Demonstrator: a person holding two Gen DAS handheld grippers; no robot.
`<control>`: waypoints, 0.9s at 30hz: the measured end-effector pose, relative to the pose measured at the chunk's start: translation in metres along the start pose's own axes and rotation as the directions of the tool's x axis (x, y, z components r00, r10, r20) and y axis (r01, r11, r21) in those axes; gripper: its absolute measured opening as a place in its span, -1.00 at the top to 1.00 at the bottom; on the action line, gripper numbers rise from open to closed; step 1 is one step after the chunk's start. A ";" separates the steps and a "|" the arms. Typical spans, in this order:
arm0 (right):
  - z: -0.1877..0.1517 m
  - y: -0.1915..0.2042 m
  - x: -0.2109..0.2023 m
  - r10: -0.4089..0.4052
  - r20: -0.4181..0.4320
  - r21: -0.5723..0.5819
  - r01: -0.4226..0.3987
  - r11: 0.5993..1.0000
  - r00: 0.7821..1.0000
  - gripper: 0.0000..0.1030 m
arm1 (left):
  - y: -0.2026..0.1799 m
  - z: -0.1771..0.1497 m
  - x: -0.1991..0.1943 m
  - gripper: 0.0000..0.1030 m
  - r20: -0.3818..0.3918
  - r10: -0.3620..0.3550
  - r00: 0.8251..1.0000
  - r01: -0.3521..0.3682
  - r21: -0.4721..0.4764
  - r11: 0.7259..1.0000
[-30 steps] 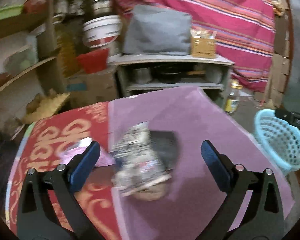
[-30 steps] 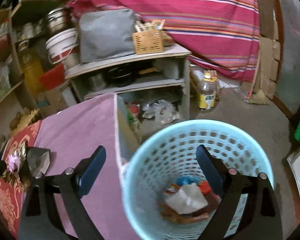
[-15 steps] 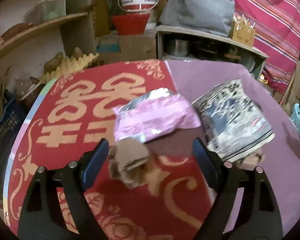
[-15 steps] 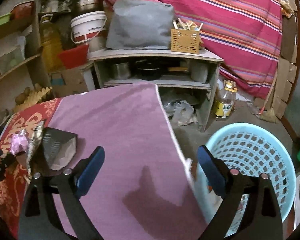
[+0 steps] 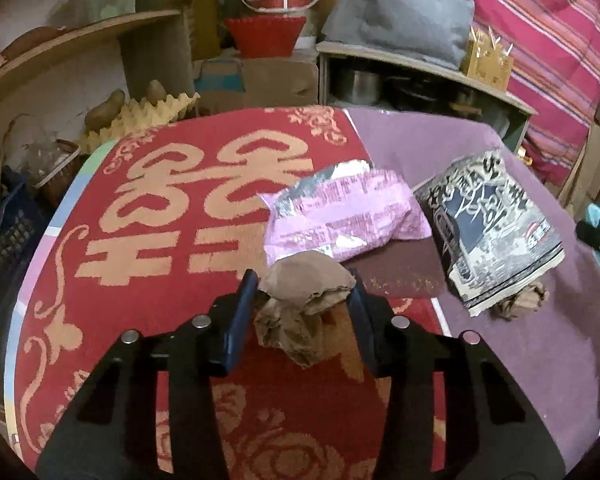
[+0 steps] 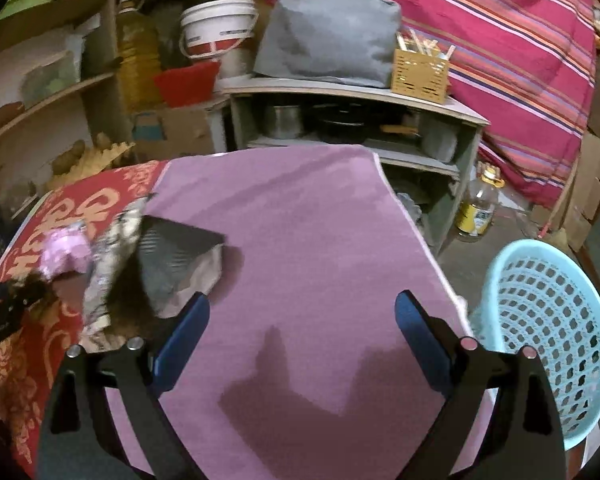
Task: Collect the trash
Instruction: 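Grasp the brown crumpled paper with the left tool and lift it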
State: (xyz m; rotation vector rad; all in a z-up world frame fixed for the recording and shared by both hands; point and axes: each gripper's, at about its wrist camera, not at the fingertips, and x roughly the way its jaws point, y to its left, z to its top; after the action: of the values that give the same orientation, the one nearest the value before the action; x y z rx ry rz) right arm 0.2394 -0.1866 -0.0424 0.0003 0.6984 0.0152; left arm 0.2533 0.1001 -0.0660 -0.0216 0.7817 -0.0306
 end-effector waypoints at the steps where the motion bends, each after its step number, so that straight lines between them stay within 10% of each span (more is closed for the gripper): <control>1: -0.001 0.010 -0.002 0.008 0.004 -0.024 -0.008 1.000 1.000 -0.78 | 0.001 0.000 -0.004 0.16 0.010 0.001 1.000 -0.001 0.000 1.000; 20: -0.026 0.104 0.008 0.102 -0.100 -0.179 -0.118 0.977 0.990 -0.76 | 0.032 -0.020 -0.060 0.16 0.084 0.027 0.996 -0.025 -0.019 1.000; 27: -0.028 0.110 0.009 0.188 -0.146 -0.184 -0.213 0.960 0.971 0.10 | 0.036 -0.018 -0.061 0.16 0.088 0.014 0.996 -0.010 -0.045 0.999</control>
State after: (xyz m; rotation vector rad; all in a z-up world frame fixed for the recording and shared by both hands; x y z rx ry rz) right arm 0.2265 -0.0761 -0.0694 -0.1220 0.8196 0.2822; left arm 0.1981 0.1383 -0.0368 -0.0601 0.6935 -0.0009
